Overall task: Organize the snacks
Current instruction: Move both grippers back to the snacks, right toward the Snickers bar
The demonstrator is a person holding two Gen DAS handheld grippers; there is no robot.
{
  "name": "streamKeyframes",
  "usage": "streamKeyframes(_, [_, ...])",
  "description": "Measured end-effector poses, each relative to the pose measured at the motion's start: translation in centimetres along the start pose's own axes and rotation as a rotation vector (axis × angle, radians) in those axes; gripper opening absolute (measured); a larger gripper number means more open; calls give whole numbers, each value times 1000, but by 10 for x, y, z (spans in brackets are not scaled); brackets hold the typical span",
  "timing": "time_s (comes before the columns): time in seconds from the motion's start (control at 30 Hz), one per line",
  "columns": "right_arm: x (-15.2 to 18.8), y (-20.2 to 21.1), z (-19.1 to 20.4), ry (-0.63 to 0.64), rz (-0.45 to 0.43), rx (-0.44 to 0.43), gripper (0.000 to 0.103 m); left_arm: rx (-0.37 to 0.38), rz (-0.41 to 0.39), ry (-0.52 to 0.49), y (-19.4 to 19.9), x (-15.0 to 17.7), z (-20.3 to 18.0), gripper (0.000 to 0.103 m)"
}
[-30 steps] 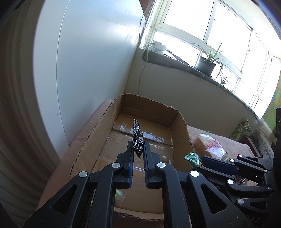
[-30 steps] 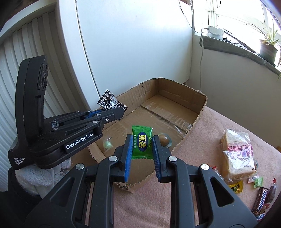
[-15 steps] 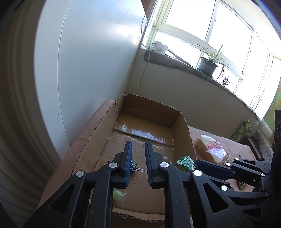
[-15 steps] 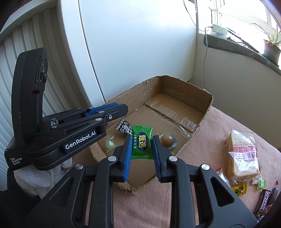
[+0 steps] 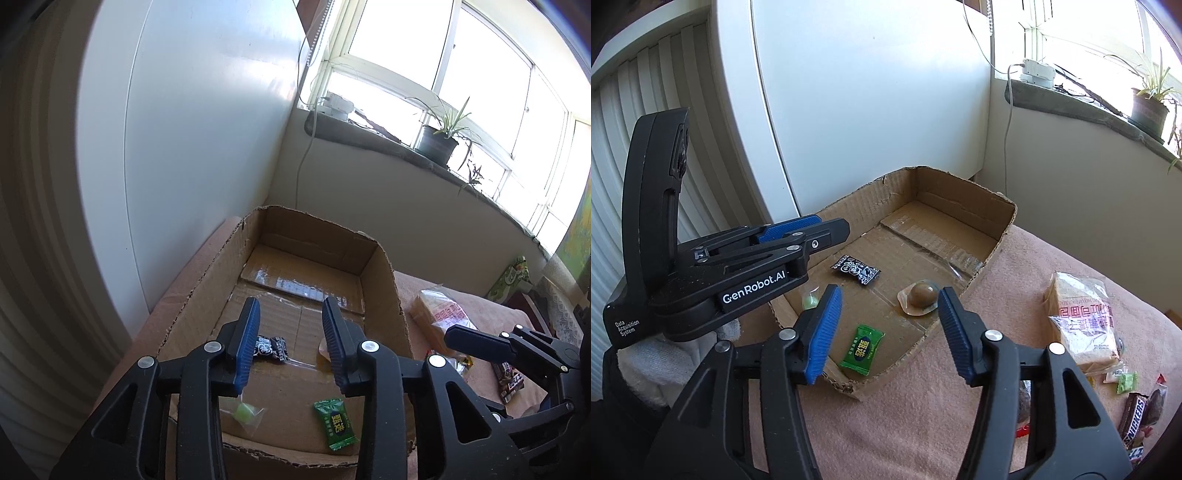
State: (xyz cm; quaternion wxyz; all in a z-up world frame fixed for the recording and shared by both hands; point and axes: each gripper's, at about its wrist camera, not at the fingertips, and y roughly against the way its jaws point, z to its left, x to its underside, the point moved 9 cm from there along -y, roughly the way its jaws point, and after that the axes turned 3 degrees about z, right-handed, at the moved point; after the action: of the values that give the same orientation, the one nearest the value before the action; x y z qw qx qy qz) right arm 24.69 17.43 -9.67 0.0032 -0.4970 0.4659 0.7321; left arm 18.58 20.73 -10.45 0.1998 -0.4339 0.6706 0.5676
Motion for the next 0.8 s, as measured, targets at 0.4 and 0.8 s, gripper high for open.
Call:
streamKeyframes(0.4, [21, 49, -47, -47, -36, 104, 90, 6, -23, -15, 1, -4, -18, 69])
streamKeyframes(0.8, [90, 126, -156, -244, -44, 298, 91, 111, -3, -124, -3, 7, -77, 69])
